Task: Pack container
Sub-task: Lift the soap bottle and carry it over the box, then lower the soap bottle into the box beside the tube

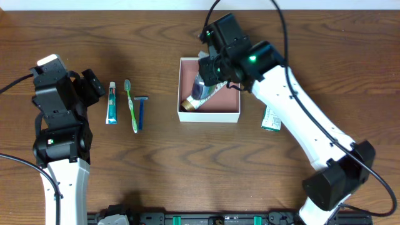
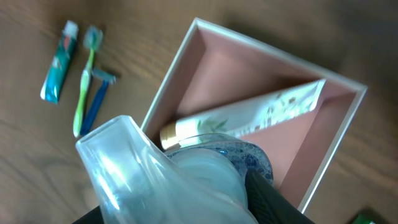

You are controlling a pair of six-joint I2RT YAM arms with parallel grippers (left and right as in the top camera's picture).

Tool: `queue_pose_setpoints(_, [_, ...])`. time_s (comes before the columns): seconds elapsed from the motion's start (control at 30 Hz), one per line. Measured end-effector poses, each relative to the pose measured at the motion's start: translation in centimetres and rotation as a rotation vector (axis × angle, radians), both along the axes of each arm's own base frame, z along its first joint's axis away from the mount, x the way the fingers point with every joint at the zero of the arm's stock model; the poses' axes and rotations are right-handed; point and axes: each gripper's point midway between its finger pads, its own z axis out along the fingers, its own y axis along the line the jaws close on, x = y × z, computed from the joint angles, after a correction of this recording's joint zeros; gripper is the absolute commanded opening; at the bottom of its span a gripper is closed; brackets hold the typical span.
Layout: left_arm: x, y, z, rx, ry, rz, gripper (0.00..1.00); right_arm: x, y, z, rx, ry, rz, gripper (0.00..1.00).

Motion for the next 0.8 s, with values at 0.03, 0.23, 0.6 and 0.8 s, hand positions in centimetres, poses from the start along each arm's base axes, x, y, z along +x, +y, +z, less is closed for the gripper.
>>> queue_pose_setpoints(0.03, [0.0, 0.0, 0.0, 0.000, 0.000, 0.000, 0.98, -0.3, 0.0, -0.2, 0.001, 0.015, 0.005, 0.01])
queue_pose_setpoints(0.23, [0.0, 0.0, 0.0, 0.000, 0.000, 0.000, 0.98, -2.0, 1.0, -0.3, 0.056, 0.095, 0.058, 0.01])
queue_pose_setpoints(0.6, [0.0, 0.0, 0.0, 0.000, 0.000, 0.000, 0.98, -2.9, 1.0, -1.3, 0.059, 0.140, 0.072, 0.01])
queue_pose_setpoints(0.8, [0.0, 0.0, 0.0, 0.000, 0.000, 0.000, 0.98, -2.8, 1.0, -1.9, 0.053, 0.141, 0.069, 0.01])
